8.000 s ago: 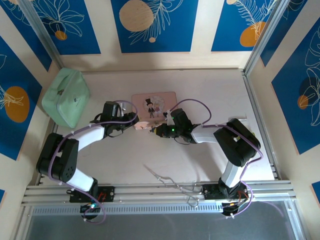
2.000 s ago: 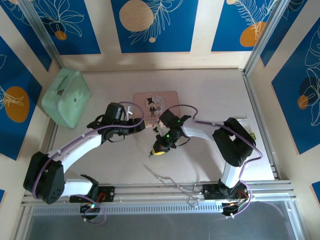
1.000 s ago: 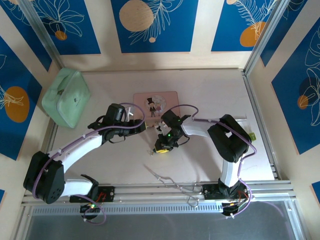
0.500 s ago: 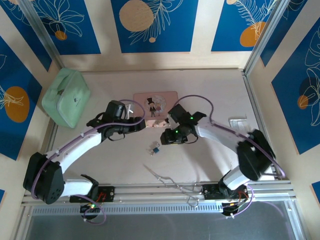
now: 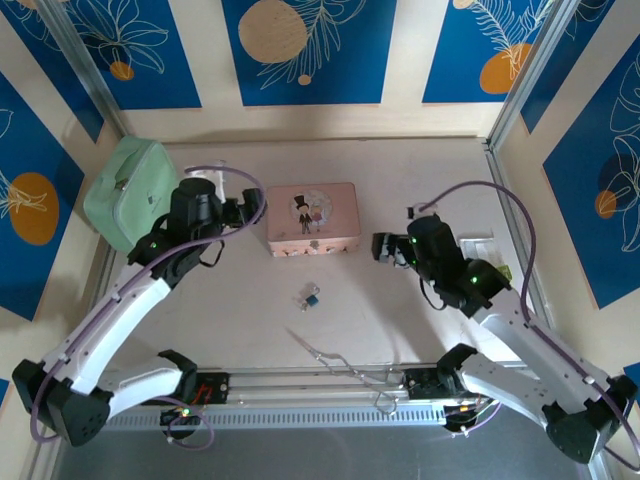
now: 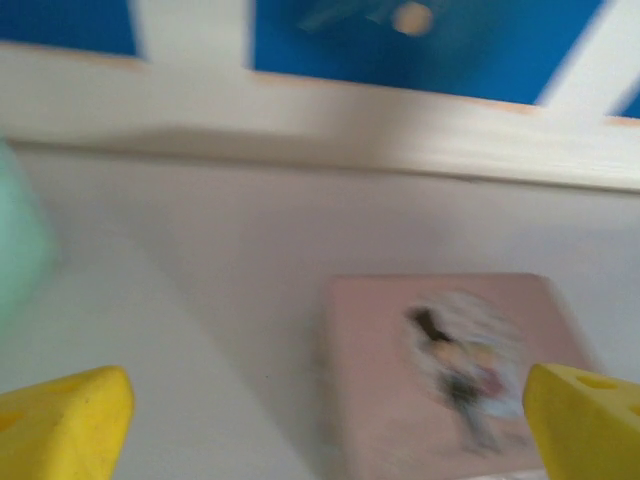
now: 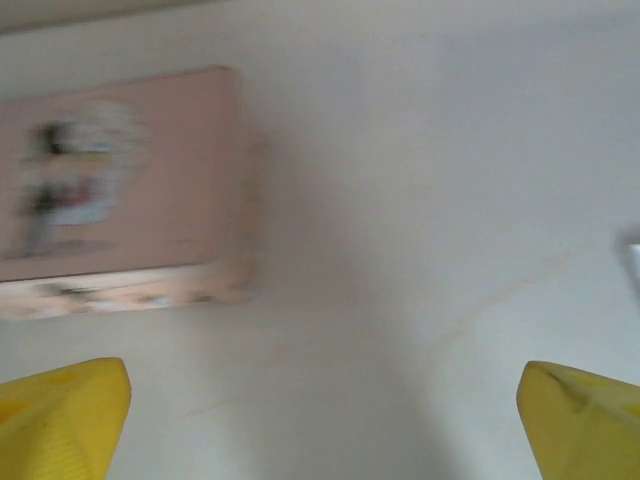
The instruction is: Unlock the padlock with the key
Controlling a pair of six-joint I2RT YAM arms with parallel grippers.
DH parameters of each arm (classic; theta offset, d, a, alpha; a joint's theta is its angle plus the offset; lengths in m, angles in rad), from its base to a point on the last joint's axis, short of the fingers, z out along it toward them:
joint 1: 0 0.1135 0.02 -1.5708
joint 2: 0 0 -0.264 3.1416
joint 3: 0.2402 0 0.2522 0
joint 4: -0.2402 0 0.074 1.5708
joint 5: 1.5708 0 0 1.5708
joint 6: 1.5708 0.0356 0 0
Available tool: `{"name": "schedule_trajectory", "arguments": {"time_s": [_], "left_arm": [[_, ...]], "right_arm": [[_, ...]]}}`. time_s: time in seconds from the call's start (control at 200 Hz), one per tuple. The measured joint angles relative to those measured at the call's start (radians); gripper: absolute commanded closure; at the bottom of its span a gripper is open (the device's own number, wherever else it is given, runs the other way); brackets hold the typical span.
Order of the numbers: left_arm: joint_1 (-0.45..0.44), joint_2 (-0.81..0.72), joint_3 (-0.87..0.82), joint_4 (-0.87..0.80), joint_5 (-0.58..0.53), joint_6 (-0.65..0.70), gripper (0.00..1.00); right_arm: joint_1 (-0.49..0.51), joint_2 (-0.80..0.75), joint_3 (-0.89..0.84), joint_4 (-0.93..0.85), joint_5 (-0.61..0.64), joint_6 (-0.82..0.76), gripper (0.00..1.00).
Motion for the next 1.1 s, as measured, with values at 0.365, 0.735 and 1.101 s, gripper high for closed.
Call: {"name": "schedule_trajectory", "arguments": {"time_s": [0.365, 0.735, 1.101], "left_arm": [[0.171, 0.238, -0.42, 0.513, -0.31, 0.311, 0.0], [0.27, 0.48, -0.615, 1.022, -0.186, 0.389, 0.01], [0.396, 0.517, -0.654, 1.208, 0.108, 0.359, 0.0]], "right_arm": [[-0.29, 0.265, -0.262, 0.431, 0.167, -0.135, 0.01], [-0.481, 0.389, -0.393, 0.972, -0.124, -0.243, 0.01], [-0.533, 0.672, -0.372, 1.278, -0.383, -0.323, 0.01]]}}
